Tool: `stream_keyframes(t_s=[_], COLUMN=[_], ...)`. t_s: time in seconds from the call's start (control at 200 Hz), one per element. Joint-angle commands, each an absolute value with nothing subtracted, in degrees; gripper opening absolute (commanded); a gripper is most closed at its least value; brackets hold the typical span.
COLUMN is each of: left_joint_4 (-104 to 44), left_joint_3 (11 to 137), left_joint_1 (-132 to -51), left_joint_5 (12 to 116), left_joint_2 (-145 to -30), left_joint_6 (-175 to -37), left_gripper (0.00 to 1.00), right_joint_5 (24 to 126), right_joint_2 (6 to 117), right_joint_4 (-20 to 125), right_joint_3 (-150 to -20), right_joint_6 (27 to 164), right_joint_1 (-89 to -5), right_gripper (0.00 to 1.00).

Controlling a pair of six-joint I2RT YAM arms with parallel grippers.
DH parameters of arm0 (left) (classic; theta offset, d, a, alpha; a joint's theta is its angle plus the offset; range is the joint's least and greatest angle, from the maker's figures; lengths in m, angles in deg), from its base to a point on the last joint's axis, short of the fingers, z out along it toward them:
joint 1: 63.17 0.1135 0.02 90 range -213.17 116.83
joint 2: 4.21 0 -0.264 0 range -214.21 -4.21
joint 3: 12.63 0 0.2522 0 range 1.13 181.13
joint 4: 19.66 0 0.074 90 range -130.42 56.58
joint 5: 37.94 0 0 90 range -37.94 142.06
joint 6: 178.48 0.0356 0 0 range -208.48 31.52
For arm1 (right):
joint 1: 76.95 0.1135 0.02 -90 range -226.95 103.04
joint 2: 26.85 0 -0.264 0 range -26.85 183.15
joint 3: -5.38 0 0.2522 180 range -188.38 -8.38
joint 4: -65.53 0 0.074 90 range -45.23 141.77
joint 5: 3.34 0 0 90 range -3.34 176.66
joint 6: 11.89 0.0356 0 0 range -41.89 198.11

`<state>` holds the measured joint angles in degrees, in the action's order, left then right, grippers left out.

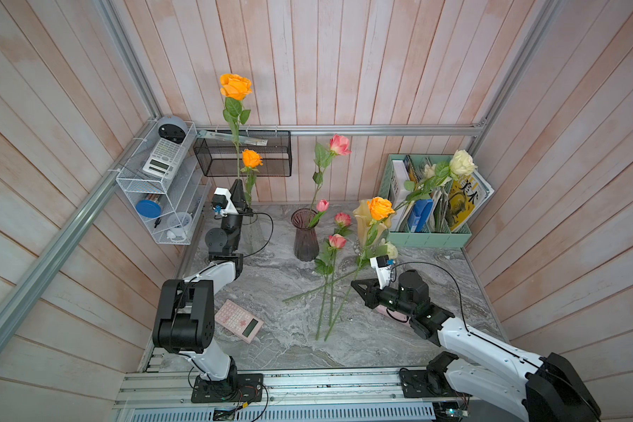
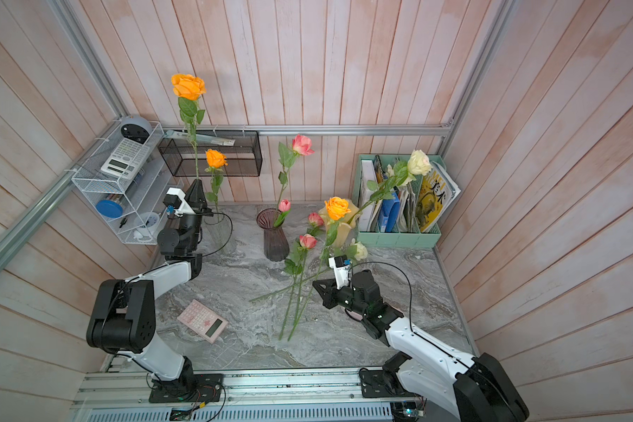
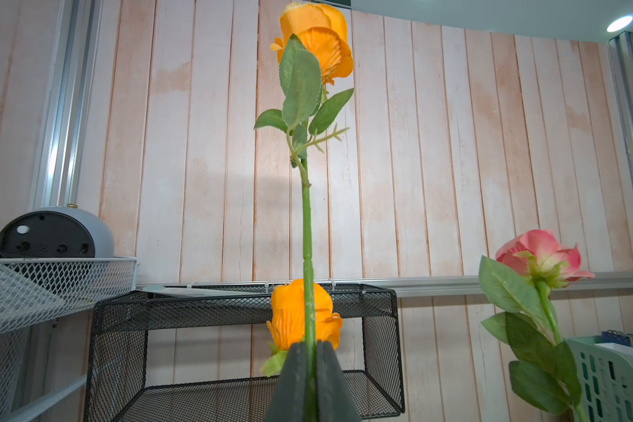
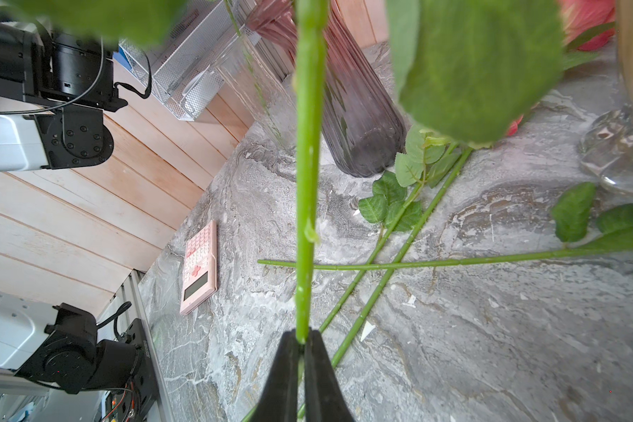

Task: Arrange the flowers in different vases according to their colors
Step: Place the flower at the center of the board.

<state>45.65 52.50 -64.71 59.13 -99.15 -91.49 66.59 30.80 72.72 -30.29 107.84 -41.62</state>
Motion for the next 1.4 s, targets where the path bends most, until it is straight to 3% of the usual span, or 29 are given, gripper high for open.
stream_keyframes(t_s=[0.0,0.18,0.38,0.57,0.68,1.04,1.215,1.395], left_joint_4=[46.83,46.84,44.94,7.35,-4.57,-15.82,-26.38,-35.35], left_joint_3=[51.09,46.81,34.72,35.6,35.88,32.24,28.55,25.72], left_joint_1=[-64.31,-64.39,-69.5,-76.81,-83.38,-88.61,-91.02,-91.35], left_joint_5=[59.1,61.19,63.77,70.15,71.84,79.99,76.95,73.0], left_joint_2=[-97.01,-89.54,-72.36,-52.91,-47.27,-38.91,-31.7,-24.88], left_joint_6=[-91.58,-96.14,-102.87,-110.78,-110.61,-120.88,-121.2,-123.46], left_gripper=[0.0,0.0,0.0,0.0,0.0,0.0,0.0,0.0], right_joint_5=[65.77,66.18,66.71,64.36,61.36,60.03,64.12,68.85], right_joint_2=[30.22,28.85,26.05,26.29,27.38,34.76,28.23,19.43], right_joint_4=[72.25,71.27,69.68,68.32,74.25,78.61,79.95,61.73], right_joint_3=[-32.11,-31.61,-31.07,-34.84,-36.74,-45.48,-38.98,-45.6], right_joint_6=[106.99,107.18,107.7,107.23,108.95,109.71,110.87,104.03], right_joint_1=[-41.93,-41.89,-41.89,-41.5,-41.36,-37.84,-36.05,-33.27], right_gripper=[0.0,0.0,0.0,0.0,0.0,0.0,0.0,0.0])
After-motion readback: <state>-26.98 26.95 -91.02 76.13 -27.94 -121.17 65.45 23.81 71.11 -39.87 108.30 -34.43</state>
